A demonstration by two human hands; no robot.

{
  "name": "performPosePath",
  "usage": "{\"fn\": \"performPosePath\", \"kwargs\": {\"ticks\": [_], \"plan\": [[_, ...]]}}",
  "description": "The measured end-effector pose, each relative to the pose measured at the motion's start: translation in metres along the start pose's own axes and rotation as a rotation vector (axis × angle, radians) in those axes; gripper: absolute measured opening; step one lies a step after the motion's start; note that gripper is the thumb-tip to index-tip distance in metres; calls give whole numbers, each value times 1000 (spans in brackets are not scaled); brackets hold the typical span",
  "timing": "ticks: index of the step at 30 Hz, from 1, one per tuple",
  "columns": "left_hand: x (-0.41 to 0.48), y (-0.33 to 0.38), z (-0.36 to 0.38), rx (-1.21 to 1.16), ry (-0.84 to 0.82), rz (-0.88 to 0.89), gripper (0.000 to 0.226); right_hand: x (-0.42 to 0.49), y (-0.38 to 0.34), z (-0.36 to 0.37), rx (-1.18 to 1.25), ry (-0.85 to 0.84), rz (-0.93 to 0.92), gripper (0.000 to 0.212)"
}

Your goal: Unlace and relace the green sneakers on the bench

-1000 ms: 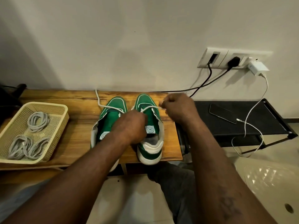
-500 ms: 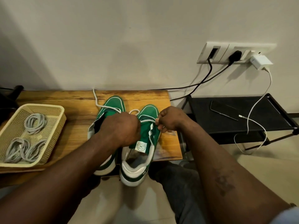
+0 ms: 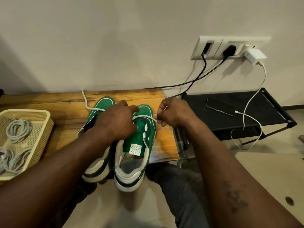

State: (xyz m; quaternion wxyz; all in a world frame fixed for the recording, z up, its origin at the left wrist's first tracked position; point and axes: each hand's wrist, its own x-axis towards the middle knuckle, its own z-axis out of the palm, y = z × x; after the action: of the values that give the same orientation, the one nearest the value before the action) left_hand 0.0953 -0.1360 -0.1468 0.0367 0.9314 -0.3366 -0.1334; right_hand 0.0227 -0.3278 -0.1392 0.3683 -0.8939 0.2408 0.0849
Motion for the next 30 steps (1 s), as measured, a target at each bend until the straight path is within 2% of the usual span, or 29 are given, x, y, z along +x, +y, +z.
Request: {"fn": "performPosePath", "kwargs": {"ticks": [2, 4, 8, 10, 15, 22, 27, 30], "plan": [[-2, 10, 7, -32, 108, 41, 33, 1, -6, -5, 21, 22, 6, 14], [-2, 17, 17, -48, 122, 49, 18, 4, -10, -4, 30, 41, 10, 10], [5, 22, 33, -131, 92, -54, 24, 9, -8, 7, -41, -33, 18, 8], [9, 21, 37, -261, 107, -122, 24, 13, -4, 12, -98, -63, 7, 10], [14, 18, 42, -569, 86, -239, 21, 24, 2, 21, -184, 8, -8, 10], [17, 20, 54, -627, 141, -282, 17, 28, 4, 36, -308, -22, -33, 20], [17, 20, 57, -708, 148, -314, 15, 24, -2, 35, -363, -55, -93, 17], [16, 21, 57, -867, 137, -379, 15, 20, -6, 35, -372, -51, -115, 17]]}}
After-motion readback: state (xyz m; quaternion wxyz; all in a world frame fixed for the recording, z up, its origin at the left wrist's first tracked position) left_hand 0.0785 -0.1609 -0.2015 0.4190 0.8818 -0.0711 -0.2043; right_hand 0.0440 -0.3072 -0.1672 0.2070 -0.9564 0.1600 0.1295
